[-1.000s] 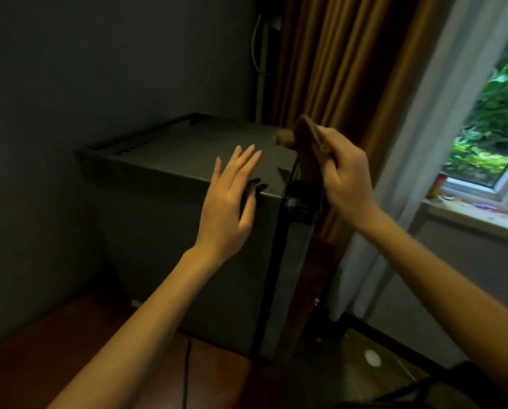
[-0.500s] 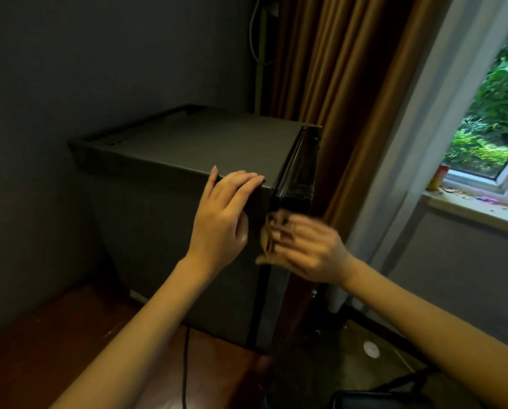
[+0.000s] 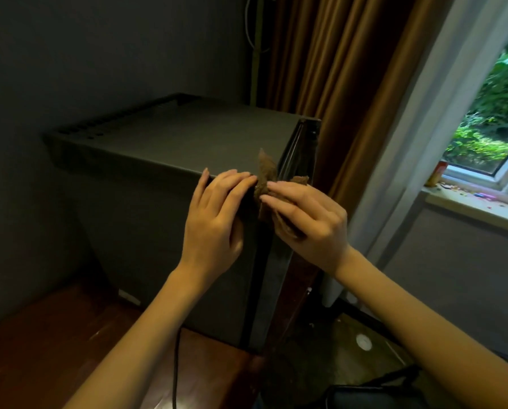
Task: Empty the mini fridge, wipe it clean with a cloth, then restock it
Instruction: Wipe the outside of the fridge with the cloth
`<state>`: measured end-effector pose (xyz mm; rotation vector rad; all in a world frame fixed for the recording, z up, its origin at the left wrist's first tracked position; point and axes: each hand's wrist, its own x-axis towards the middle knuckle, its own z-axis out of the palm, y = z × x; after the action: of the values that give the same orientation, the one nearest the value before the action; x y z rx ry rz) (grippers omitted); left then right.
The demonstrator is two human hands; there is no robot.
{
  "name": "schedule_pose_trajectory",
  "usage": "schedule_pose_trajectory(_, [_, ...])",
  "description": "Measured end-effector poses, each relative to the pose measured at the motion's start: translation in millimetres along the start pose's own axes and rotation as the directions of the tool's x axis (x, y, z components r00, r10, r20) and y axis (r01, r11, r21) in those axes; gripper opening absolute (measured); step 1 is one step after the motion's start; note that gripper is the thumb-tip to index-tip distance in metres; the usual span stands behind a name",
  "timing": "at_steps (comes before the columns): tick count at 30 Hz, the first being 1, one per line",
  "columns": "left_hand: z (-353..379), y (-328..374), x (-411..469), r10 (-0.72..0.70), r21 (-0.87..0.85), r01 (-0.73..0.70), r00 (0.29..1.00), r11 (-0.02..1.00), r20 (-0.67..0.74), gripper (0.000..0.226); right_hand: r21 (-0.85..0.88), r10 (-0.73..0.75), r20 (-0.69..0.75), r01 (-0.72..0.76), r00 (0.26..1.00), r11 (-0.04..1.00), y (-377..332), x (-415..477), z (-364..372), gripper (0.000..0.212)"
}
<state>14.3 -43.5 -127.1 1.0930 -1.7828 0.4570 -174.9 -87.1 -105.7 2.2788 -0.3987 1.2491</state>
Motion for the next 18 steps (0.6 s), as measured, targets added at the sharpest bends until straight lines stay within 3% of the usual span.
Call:
schedule_pose_trajectory(3, [2, 3, 0, -0.037, -0.031, 0.036, 0.999, 0.999, -0.028, 0.054, 0.159, 0.212, 0.04, -0.216, 0.976, 0.963, 1, 10, -7, 0.022])
schedule_pose_trajectory(6, [6, 14, 0, -0.102, -0.066, 0.098, 0.993, 0.993, -0.064, 0.055, 0.271, 0.533, 0.014, -0.517, 0.846, 0.812, 8, 13, -9, 0.029])
schedule_pose_trajectory(8, [9, 23, 0, -0.161, -0.101, 0.153, 0.983, 0.983, -0.087, 0.055, 0.324, 0.617, -0.008, -0.582, 0.787, 0.746, 6, 14, -7, 0.03])
schedule_pose_trajectory(11, [10, 30, -2, -0.213, -0.145, 0.2, 0.974, 0.969, -0.081, 0.058, 0.282, 0.466, -0.009, -0.444, 0.885, 0.85, -8, 10, -4, 0.014])
schedule_pose_trajectory(15, [5, 31, -3, -0.227, -0.134, 0.218, 0.972, 0.967, -0.054, 0.06, 0.268, 0.247, -0.037, -0.229, 0.968, 0.936, -1, 5, 1, 0.016])
schedule_pose_trajectory(18, [2, 38, -12, -0.246, -0.198, 0.235, 0.969, 0.952, -0.035, 0.06, 0.072, 0.089, -0.099, -0.082, 0.991, 0.994, -3, -17, 15, 0.019])
